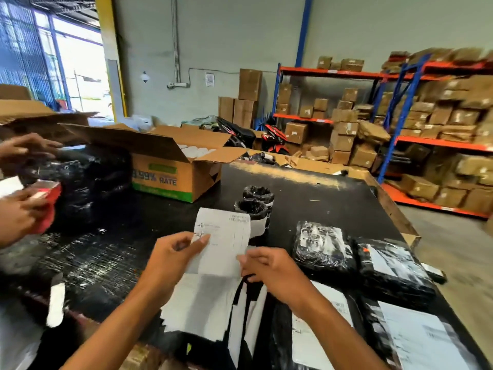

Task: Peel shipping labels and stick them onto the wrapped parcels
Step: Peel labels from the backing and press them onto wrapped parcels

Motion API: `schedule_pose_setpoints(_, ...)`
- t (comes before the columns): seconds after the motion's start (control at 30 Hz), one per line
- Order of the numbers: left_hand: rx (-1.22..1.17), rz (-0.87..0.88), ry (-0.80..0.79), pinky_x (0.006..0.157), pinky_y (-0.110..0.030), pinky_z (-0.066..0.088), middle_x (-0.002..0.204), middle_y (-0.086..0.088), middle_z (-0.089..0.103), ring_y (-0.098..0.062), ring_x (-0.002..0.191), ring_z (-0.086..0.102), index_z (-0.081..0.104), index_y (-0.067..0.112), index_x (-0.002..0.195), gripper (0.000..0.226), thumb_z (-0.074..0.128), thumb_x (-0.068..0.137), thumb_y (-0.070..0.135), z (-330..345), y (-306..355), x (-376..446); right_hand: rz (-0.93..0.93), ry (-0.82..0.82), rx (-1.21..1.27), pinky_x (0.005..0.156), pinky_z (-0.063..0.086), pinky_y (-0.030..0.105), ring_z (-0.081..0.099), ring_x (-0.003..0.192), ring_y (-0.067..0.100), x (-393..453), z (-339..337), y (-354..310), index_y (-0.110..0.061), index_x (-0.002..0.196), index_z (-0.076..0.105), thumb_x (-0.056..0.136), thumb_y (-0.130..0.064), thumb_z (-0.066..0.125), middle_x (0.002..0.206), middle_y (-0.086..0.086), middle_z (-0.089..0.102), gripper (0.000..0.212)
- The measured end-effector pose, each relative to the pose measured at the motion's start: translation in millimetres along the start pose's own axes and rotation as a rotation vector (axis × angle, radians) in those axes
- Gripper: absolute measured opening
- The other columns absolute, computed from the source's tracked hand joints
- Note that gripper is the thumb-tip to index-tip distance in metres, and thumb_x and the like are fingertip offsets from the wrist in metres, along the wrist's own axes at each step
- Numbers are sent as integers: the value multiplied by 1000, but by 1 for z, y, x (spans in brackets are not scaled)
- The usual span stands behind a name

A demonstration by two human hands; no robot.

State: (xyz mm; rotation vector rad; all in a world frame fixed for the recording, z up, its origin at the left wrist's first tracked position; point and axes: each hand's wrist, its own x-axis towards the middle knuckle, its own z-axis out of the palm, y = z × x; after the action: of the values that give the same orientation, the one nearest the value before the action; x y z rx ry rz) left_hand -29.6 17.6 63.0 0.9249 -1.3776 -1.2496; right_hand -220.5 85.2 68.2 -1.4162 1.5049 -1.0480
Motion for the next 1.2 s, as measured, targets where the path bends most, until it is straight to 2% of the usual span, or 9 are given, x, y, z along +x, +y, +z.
schedule_pose_setpoints(0.17, -121, -52, -68, 73, -39, 55, 85, -17, 76, -25, 73, 71, 72, 0, 84, 18, 66, 86, 17, 15, 31, -10, -97, 69, 104, 81, 55, 33, 68, 75, 15, -42, -16, -25, -2, 95, 69, 88, -14, 65, 91, 18, 74, 14)
schedule_pose_setpoints(0.43, -248, -172, -186, 60, -29, 60, 91, -18, 76, -23, 73, 73, 71, -1, 93, 21, 65, 85, 17, 27, 44, -21, -161, 62, 40, 74, 54, 26, 68, 70, 13, -81, -29, -43, -4, 87, 72, 88, -10, 63, 79, 7, 76, 11)
schedule_pose_setpoints(0.63, -219, -203, -217, 62, -31, 60, 90, -18, 76, -24, 74, 73, 70, -4, 95, 24, 66, 85, 18, 30, 42, -20, -186, 34, 23, 71, 53, 21, 69, 71, 17, -92, -33, -45, 0, 91, 73, 89, -7, 62, 83, 11, 77, 13)
schedule_pose_setpoints(0.73, -49, -202, -190, 69, -31, 53, 89, -15, 75, -26, 81, 67, 71, -1, 93, 26, 70, 83, 23, 33, 39, -19, -208, 35, 35, 71, 54, 22, 68, 69, 16, -93, -33, -47, 0, 91, 73, 89, -6, 62, 82, 9, 76, 13)
schedule_pose_setpoints(0.8, 291, -93, -132, 73, -26, 48, 101, -7, 70, -19, 91, 63, 68, 10, 106, 32, 72, 82, 30, 36, 37, -21, -230, 53, 36, 71, 54, 24, 68, 69, 16, -90, -33, -49, 0, 92, 73, 89, -6, 62, 82, 9, 76, 13)
schedule_pose_setpoints(0.87, 404, 49, -116, 77, -21, 48, 104, 3, 67, -10, 96, 61, 66, 19, 112, 33, 70, 83, 34, 37, 42, -29, -251, 82, 40, 71, 55, 25, 68, 69, 16, -86, -32, -51, -1, 92, 72, 89, -7, 61, 83, 11, 76, 13)
schedule_pose_setpoints(1.0, 204, 194, -380, 68, -12, 50, 82, 3, 75, -2, 75, 66, 77, 21, 85, 20, 64, 83, 36, 44, 71, -57, -298, 55, 29, 71, 54, 24, 68, 70, 15, -78, -28, -60, -7, 92, 74, 89, -7, 60, 83, 10, 76, 14)
schedule_pose_setpoints(1.1, 197, 268, -309, 65, -23, 52, 74, -5, 73, -15, 67, 66, 76, 15, 79, 17, 65, 86, 25, 50, 73, -57, -313, 67, 44, 68, 54, 23, 67, 67, 16, -74, -22, -64, -6, 88, 74, 89, -5, 60, 79, 10, 75, 14)
schedule_pose_setpoints(1.2, 32, 83, -170, 54, -25, 47, 73, -11, 69, -15, 62, 57, 71, 9, 68, 27, 63, 89, 23, 46, 64, -40, -287, 150, 232, 59, 52, 23, 62, 55, 15, -71, -22, -65, -2, 73, 70, 84, -3, 63, 63, 9, 71, 13)
